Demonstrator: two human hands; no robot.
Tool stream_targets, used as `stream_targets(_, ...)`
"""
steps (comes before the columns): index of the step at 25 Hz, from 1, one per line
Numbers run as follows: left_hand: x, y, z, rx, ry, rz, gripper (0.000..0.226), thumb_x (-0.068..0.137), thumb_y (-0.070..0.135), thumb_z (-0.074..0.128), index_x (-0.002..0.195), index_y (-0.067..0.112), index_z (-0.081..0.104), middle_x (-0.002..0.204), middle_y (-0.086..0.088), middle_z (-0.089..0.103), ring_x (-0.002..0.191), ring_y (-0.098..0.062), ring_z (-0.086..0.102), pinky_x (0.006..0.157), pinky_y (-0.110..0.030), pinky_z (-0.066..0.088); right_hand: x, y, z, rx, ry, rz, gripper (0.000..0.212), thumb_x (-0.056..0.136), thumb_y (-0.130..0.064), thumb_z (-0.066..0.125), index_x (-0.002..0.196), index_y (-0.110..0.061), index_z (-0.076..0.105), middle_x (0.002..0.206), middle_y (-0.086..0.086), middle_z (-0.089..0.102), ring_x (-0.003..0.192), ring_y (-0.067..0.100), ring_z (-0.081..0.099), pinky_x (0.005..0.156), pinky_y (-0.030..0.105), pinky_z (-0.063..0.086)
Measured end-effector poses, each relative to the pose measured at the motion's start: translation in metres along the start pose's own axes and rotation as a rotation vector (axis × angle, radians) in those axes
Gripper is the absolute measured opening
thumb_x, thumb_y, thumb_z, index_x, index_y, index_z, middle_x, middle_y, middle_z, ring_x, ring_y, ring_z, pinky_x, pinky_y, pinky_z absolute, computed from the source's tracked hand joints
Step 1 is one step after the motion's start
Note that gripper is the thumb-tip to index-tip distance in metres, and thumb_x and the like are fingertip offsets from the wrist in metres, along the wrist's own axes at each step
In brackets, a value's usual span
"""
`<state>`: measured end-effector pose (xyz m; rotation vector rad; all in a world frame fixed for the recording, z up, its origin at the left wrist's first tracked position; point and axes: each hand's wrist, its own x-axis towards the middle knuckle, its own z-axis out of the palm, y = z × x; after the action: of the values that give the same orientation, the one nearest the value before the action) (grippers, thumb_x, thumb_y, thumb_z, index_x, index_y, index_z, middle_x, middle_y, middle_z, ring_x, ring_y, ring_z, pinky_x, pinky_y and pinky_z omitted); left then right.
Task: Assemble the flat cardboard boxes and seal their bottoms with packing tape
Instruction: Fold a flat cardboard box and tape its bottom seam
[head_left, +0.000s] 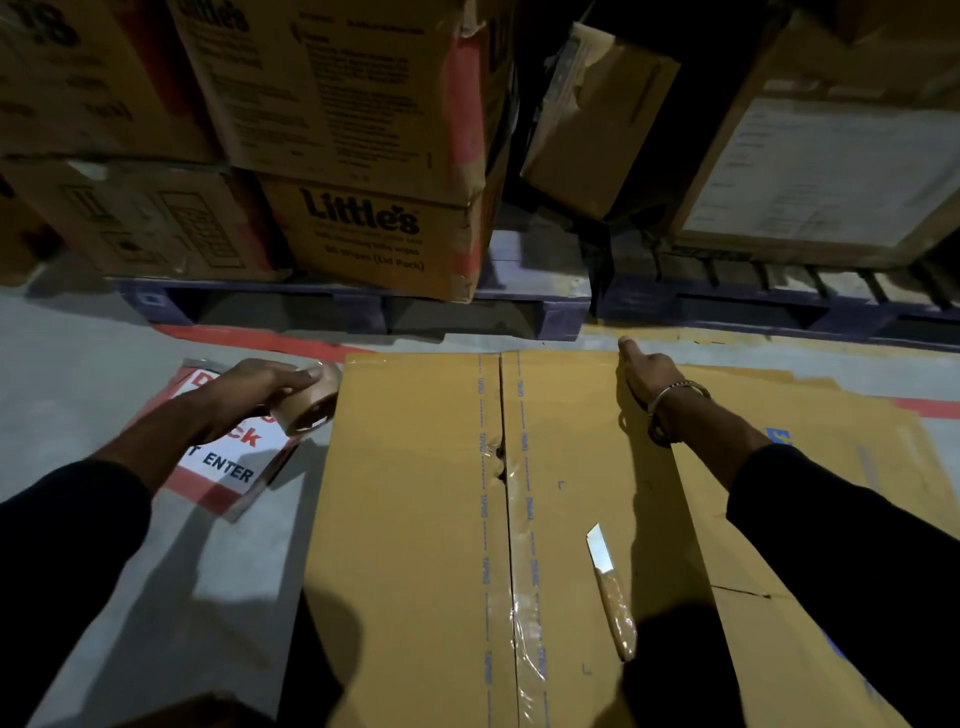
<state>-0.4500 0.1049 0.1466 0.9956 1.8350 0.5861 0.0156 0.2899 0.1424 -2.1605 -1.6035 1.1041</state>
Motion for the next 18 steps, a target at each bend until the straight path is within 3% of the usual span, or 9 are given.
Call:
stream_targets(2,0.004,0.000,0.006,0.156,0.058,0.048,0.040,0.100,0.049,0.061,0.095,0.014,0.079,0.094,-0.009,0.077,0.093,-0.030,0.070,0.088,-0.045,0.053,0.001,-0.004,-0.001,-0.001,-0.018,0.018,0.066,0.108,-0.051,0.036,0.135,0.006,0.054,0.131,0.025,0.058,0.102,0.035,0.051,0.089,0.042,0.040)
stream_targets(5,0.014,0.003,0.010,0.308,0.141,0.062,0.051,0.092,0.061,0.067,0.073,0.015,0.078,0.074,-0.007,0.075,0.075,-0.025,0.067,0.069,-0.034,0.047,-0.001,-0.011,-0.007,-0.134,-0.016,0.014,0.060,0.109,-0.047,0.032,0.125,0.006,0.056,0.122,0.025,0.059,0.095,0.034,0.052,0.085,0.042,0.040)
stream_targets(7,0.016,0.005,0.004,0.321,0.117,0.078,0.052,0.089,0.062,0.071,0.071,0.014,0.078,0.071,-0.007,0.074,0.071,-0.024,0.065,0.067,-0.034,0.045,-0.006,-0.014,-0.007,-0.370,0.156,-0.055,0.058,0.110,-0.046,0.033,0.118,0.005,0.058,0.112,0.027,0.062,0.090,0.036,0.056,0.082,0.043,0.046)
stream_targets(9,0.011,0.003,-0.010,0.286,0.088,0.095,0.052,0.082,0.063,0.075,0.075,0.012,0.079,0.074,-0.008,0.075,0.073,-0.024,0.066,0.070,-0.036,0.048,-0.027,-0.027,0.007,-0.498,0.397,-0.256,0.044,0.107,-0.041,0.042,0.123,-0.003,0.059,0.121,0.025,0.060,0.111,0.042,0.053,0.088,0.052,0.049)
stream_targets(10,0.007,0.001,-0.016,0.265,0.098,0.104,0.050,0.081,0.061,0.077,0.078,0.011,0.080,0.078,-0.010,0.076,0.075,-0.025,0.067,0.072,-0.036,0.049,-0.044,-0.042,0.021,-0.490,0.432,-0.415,0.036,0.104,-0.035,0.048,0.122,-0.006,0.060,0.124,0.022,0.059,0.118,0.041,0.050,0.090,0.053,0.049)
stream_targets(12,0.007,-0.002,-0.022,0.215,0.139,0.124,0.034,0.086,0.044,0.080,0.087,0.010,0.080,0.088,-0.011,0.077,0.087,-0.028,0.070,0.079,-0.035,0.051,-0.084,-0.081,0.061,-0.436,0.311,-0.680,0.026,0.097,-0.028,0.057,0.117,-0.012,0.062,0.122,0.016,0.062,0.120,0.037,0.050,0.091,0.049,0.050)
stream_targets(15,0.011,0.001,-0.021,0.128,0.185,0.134,0.009,0.087,0.024,0.079,0.094,0.019,0.082,0.101,-0.002,0.078,0.102,-0.024,0.070,0.079,-0.027,0.049,-0.134,-0.140,0.132,-0.389,0.068,-0.835,0.031,0.102,-0.040,0.051,0.118,-0.018,0.063,0.117,0.012,0.067,0.113,0.033,0.059,0.089,0.044,0.052)
stream_targets(18,0.009,0.001,-0.023,0.162,0.212,0.142,0.020,0.088,0.024,0.076,0.107,0.026,0.080,0.111,0.001,0.075,0.102,-0.019,0.066,0.081,-0.026,0.046,-0.154,-0.176,0.192,-0.478,-0.105,-0.825,0.042,0.105,-0.049,0.036,0.130,-0.026,0.062,0.121,0.011,0.069,0.115,0.033,0.061,0.100,0.048,0.045)
